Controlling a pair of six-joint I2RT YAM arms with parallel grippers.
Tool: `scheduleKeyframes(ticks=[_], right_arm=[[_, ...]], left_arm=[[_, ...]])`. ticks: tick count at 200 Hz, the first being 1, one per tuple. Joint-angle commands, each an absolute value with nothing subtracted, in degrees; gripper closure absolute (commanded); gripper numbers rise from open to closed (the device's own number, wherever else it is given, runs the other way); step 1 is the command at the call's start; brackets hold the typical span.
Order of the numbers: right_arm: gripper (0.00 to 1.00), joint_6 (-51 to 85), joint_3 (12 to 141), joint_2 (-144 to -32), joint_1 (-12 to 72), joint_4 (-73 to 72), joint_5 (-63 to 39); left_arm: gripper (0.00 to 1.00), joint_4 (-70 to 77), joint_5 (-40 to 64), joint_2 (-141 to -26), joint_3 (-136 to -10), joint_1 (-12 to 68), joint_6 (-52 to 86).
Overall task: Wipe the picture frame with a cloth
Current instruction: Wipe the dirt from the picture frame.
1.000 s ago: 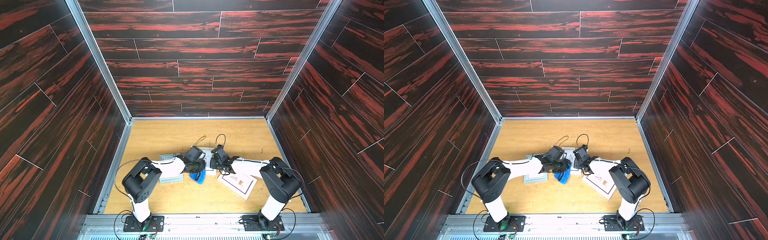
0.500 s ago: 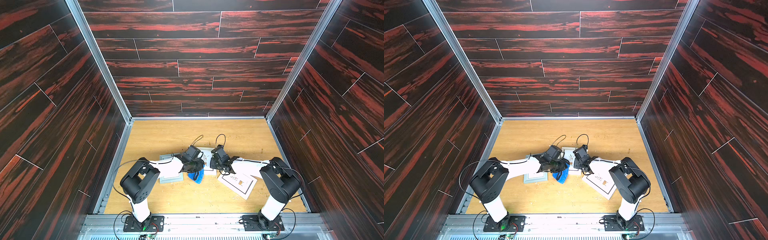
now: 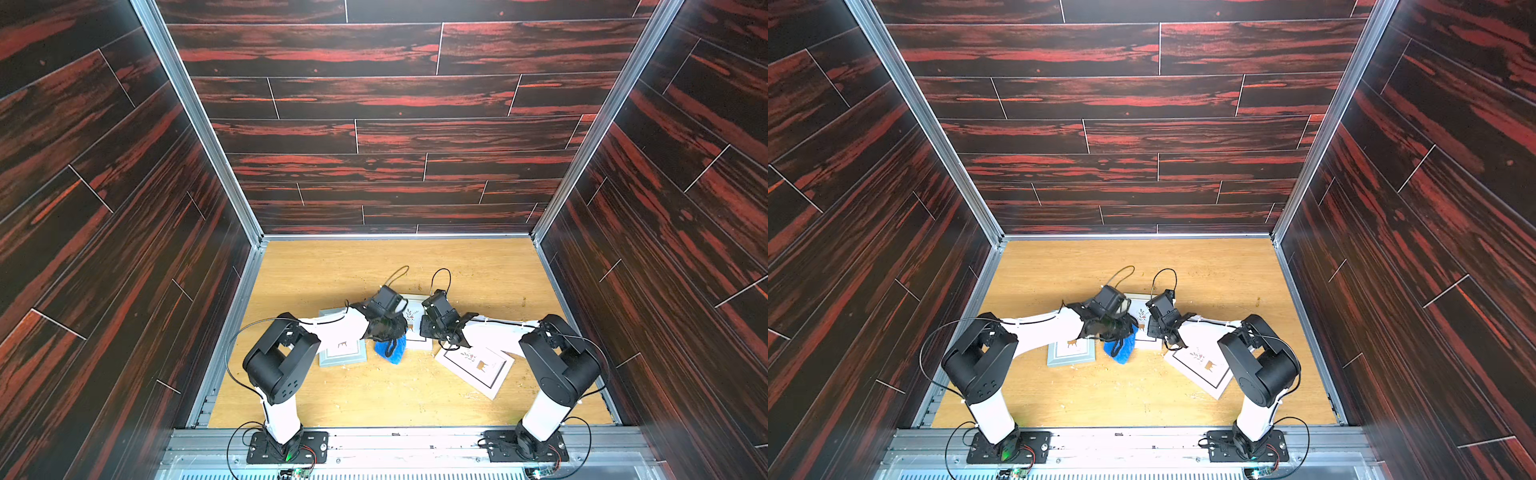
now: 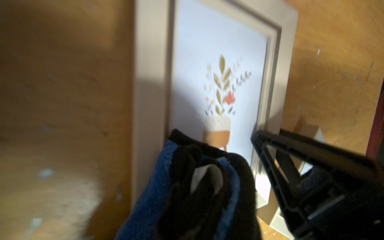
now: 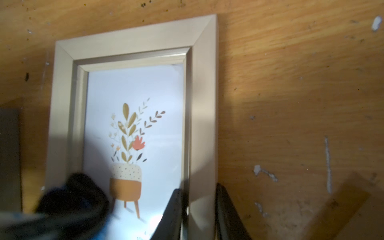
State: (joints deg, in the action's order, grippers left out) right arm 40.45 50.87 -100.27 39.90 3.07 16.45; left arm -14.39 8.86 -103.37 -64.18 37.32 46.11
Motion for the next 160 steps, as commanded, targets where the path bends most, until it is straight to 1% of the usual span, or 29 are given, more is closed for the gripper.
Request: scheduleKeyframes(ticks=[1, 14, 43, 59, 98, 121, 140, 160], right_arm=[[0.94, 40.3, 48.7, -101.1, 40.6, 7.6, 16.6], [0.94, 40.3, 48.6, -101.1, 41.2, 7.5, 16.6], [0.94, 40.7, 48.6, -101.5, 42.5, 7.5, 16.6], [0.94, 40.8, 48.7, -101.5, 42.9, 7.5, 16.6], [0.94, 41.3, 48.7, -101.8, 43.8, 7.1, 16.3], [0.94, 41.4, 48.8, -102.0, 44.7, 6.7, 16.0], [0.94, 41.5, 49.0, -102.3, 45.2, 6.5, 16.0], [0.94, 41.6, 49.3, -102.4, 45.2, 7.4, 17.3]], left_arm=[[1.00, -21.0, 3.0, -102.2, -68.6, 33.9, 40.3], [1.00, -20.7, 2.5, -105.0, -71.5, 33.1, 38.5], [1.00, -20.3, 7.6, -112.9, -77.7, 33.0, 37.1], [1.00, -19.9, 8.7, -116.8, -80.7, 33.0, 37.3], [1.00, -19.3, 7.0, -124.4, -87.5, 32.7, 37.4], [1.00, -18.8, 11.2, -128.9, -92.2, 33.0, 37.1], [1.00, -18.9, 12.4, -129.8, -94.0, 34.5, 37.1], [1.00, -18.7, 12.7, -127.2, -90.4, 33.5, 37.4]])
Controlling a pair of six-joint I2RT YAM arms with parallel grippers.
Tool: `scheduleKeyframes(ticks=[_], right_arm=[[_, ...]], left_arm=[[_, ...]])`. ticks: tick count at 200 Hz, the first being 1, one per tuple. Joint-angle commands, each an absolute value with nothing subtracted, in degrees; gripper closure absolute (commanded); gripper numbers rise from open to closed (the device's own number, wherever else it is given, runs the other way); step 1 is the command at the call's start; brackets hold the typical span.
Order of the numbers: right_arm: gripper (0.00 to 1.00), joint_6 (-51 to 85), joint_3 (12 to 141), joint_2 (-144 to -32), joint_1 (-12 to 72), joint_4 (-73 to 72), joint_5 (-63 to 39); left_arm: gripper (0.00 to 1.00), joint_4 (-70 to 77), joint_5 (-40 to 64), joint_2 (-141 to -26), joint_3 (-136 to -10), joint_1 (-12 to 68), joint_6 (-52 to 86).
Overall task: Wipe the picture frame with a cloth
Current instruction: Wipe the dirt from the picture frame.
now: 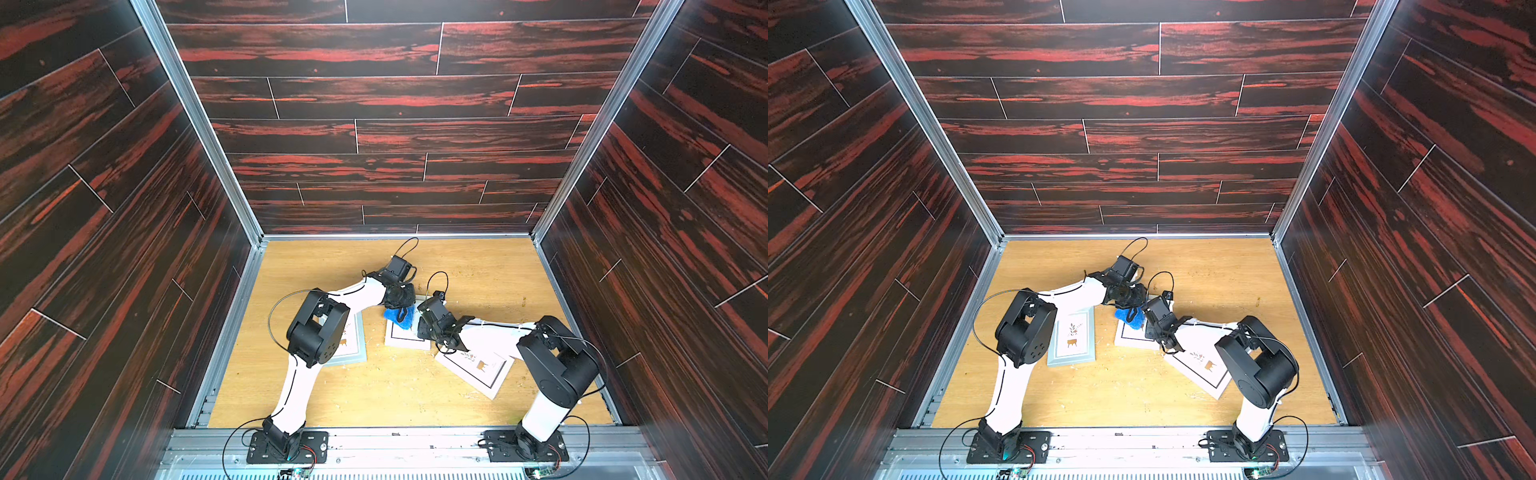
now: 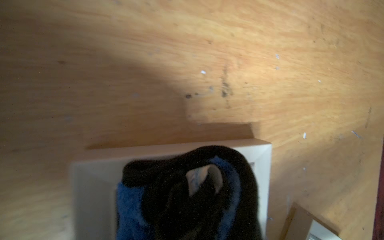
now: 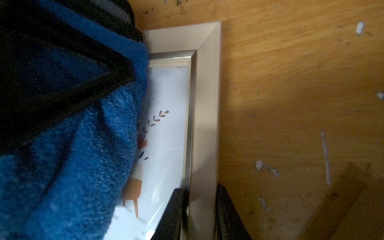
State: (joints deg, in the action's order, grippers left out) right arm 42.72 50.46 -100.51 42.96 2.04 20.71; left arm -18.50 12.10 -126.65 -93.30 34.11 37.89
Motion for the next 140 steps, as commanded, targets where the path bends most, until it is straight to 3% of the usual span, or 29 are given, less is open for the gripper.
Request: scheduleKeyframes(ticks=[1, 40, 104, 140], right_arm=[[0.94, 41.6, 49.3, -102.4, 45.2, 7.4, 17.4], [0.94, 40.5, 49.9, -102.7, 45.1, 8.3, 19.3], [0.94, 41.0, 51.4, -104.0, 46.2, 7.8, 17.9], [0.94, 40.3, 50.6, -103.2, 45.5, 9.2, 20.2]], left_arm=[[1.00, -18.5, 12.6, -127.0, -90.2, 33.3, 37.4], [1.00, -18.9, 6.3, -119.0, -82.0, 27.7, 33.2], [1.00, -20.1, 12.7, -128.6, -93.1, 31.7, 35.8], [1.00, -19.7, 9.4, -123.1, -87.2, 28.1, 33.8]])
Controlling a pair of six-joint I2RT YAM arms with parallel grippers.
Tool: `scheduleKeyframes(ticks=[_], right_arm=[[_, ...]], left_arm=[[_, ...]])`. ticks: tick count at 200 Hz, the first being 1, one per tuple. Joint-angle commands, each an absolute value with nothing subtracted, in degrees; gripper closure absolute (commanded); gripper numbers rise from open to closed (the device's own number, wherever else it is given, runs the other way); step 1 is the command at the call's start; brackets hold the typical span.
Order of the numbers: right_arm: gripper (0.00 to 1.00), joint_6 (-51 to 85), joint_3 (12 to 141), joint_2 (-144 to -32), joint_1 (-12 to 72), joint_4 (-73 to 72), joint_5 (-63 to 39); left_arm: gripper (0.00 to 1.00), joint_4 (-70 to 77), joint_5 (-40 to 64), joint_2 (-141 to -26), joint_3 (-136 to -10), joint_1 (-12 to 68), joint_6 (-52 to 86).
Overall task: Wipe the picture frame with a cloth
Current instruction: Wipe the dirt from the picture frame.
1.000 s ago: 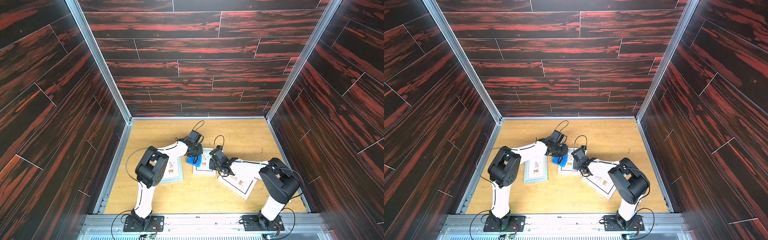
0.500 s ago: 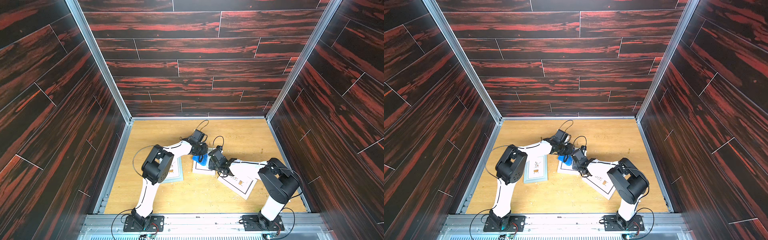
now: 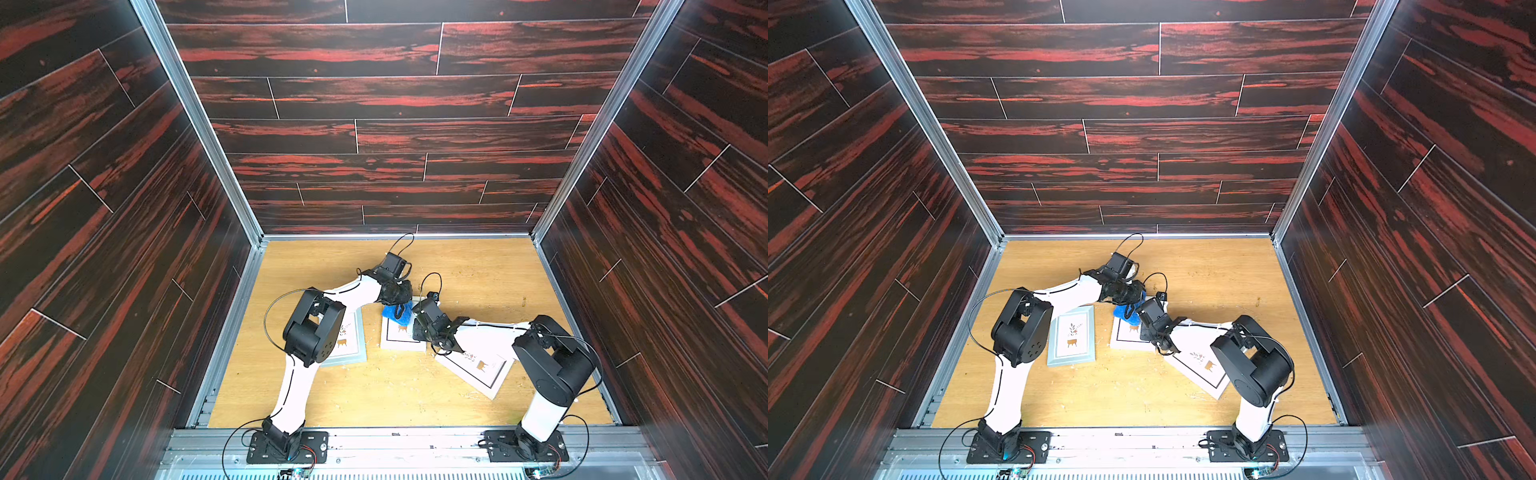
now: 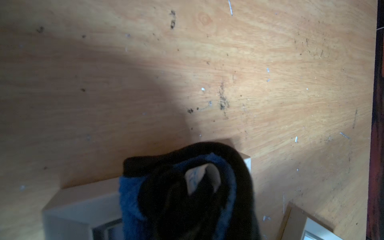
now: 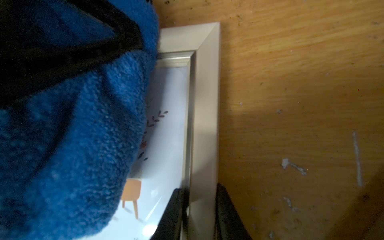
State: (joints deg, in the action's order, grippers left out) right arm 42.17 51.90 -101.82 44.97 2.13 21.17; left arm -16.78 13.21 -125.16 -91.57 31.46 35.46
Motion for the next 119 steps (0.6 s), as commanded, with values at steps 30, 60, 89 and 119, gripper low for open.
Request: scheduleKeyframes(ticks=[30, 60, 89, 119], right_arm=[[0.94, 40.1, 50.7, -104.2, 45.6, 7.7, 18.2], [0.94, 40.5, 51.7, -104.6, 45.7, 7.6, 17.5], [0.94, 40.3, 51.8, -104.3, 45.7, 9.0, 19.1], [0.94, 40.2, 51.3, -104.1, 45.6, 9.2, 19.8]], left_arm=[[1.00, -21.9, 9.0, -123.7, -88.6, 27.7, 31.3], [1.00, -21.1, 10.7, -128.6, -94.2, 32.0, 34.0], [1.00, -22.6, 11.2, -130.5, -96.8, 33.8, 34.6], [1.00, -20.6, 9.9, -125.5, -89.9, 28.7, 33.5]])
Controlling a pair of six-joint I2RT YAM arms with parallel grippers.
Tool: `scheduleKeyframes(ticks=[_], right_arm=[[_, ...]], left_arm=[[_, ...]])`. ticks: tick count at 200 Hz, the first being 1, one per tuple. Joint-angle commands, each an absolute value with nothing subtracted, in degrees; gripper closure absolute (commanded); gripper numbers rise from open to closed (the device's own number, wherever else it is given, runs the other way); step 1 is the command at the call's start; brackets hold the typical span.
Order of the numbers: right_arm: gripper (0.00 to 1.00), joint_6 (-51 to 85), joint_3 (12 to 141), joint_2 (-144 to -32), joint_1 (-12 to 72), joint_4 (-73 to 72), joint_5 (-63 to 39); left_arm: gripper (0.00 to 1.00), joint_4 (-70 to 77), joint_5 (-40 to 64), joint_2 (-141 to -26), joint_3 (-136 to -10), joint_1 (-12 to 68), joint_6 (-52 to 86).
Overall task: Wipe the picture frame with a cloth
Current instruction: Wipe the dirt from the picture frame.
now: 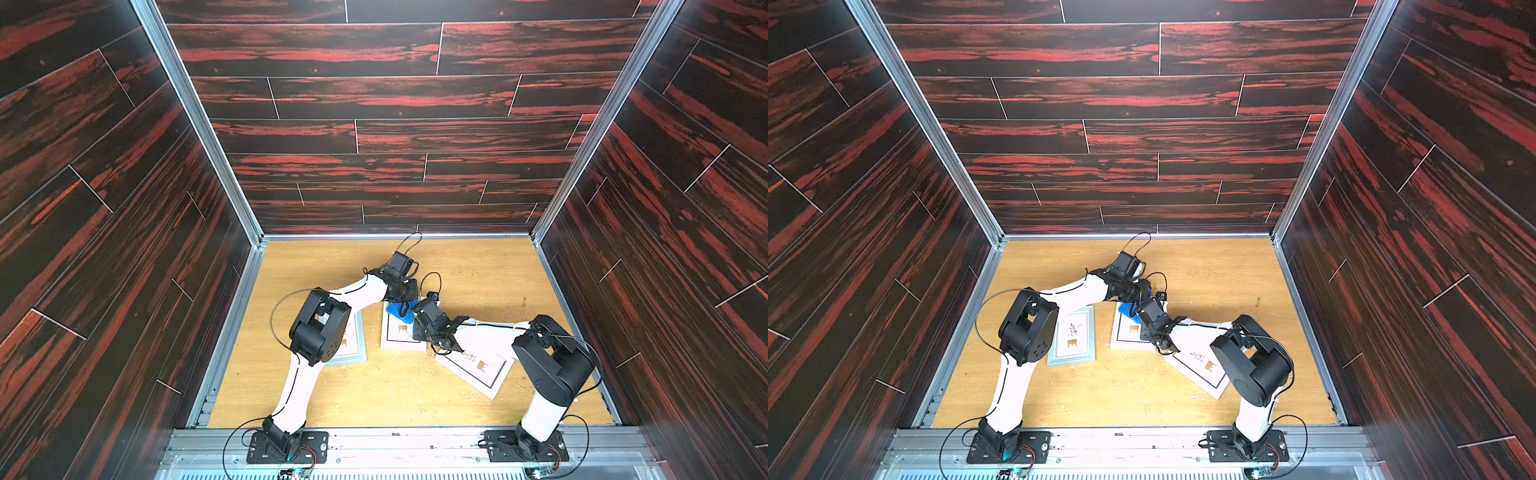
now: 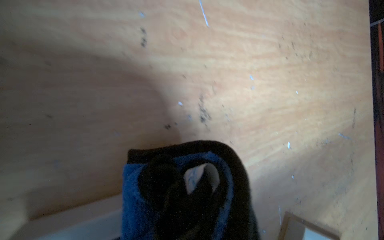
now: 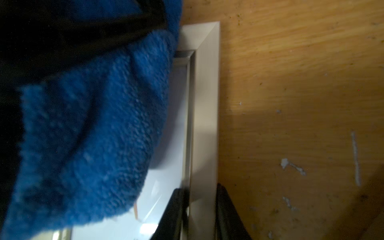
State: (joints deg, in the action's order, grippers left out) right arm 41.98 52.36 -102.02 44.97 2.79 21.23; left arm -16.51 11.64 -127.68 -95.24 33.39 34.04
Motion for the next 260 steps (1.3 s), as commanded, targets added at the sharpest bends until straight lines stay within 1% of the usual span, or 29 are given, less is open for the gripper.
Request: scheduleKeyframes(ticks=[1, 23, 32, 67, 86, 104, 130, 146, 165, 191, 205, 219, 245, 260], right_arm=[[0.94, 40.2, 51.3, -104.0, 45.6, 9.2, 19.8], [0.94, 40.2, 51.5, -104.5, 45.5, 8.6, 19.1], [0.94, 40.2, 51.7, -104.7, 45.6, 8.5, 18.8], [0.94, 40.4, 52.2, -104.5, 45.5, 9.0, 19.0], [0.94, 40.3, 52.5, -104.6, 45.6, 9.7, 19.5], [0.94, 40.3, 52.2, -104.4, 45.6, 9.9, 19.9], [0.94, 40.3, 52.1, -104.4, 45.5, 9.6, 19.7], [0.94, 40.3, 52.1, -104.5, 45.5, 9.2, 19.4], [0.93, 40.2, 52.2, -104.7, 45.6, 9.3, 19.1], [0.94, 40.2, 52.4, -104.4, 45.6, 9.5, 19.3], [0.93, 40.2, 52.3, -104.1, 45.6, 9.5, 19.7], [0.93, 40.2, 52.2, -103.7, 45.6, 9.6, 19.9], [0.93, 40.0, 51.5, -102.9, 45.6, 9.3, 19.8], [0.93, 40.0, 51.1, -102.7, 45.6, 9.3, 20.1]], left_arm=[[1.00, -20.6, 9.9, -125.4, -89.7, 28.6, 33.4], [1.00, -20.5, 8.7, -123.9, -88.2, 27.5, 32.7], [1.00, -20.1, 9.9, -124.6, -89.0, 27.8, 33.2], [1.00, -21.1, 11.3, -130.1, -96.2, 32.9, 35.0], [1.00, -22.9, 12.0, -131.2, -98.3, 33.7, 35.0], [1.00, -22.8, 10.3, -128.5, -95.4, 32.0, 34.0], [1.00, -21.3, 9.9, -124.1, -89.5, 27.1, 33.3], [1.00, -21.4, 8.7, -123.2, -88.9, 26.5, 33.0], [1.00, -20.3, 10.9, -125.3, -91.0, 28.6, 34.7], [1.00, -22.6, 12.0, -130.7, -98.3, 33.7, 35.2], [1.00, -23.7, 12.9, -131.6, -99.6, 34.3, 35.2], [1.00, -23.7, 10.9, -129.6, -97.5, 33.2, 34.6], [1.00, -21.9, 10.3, -124.5, -90.1, 27.9, 33.3], [1.00, -21.2, 9.3, -122.7, -87.6, 26.2, 33.0]])
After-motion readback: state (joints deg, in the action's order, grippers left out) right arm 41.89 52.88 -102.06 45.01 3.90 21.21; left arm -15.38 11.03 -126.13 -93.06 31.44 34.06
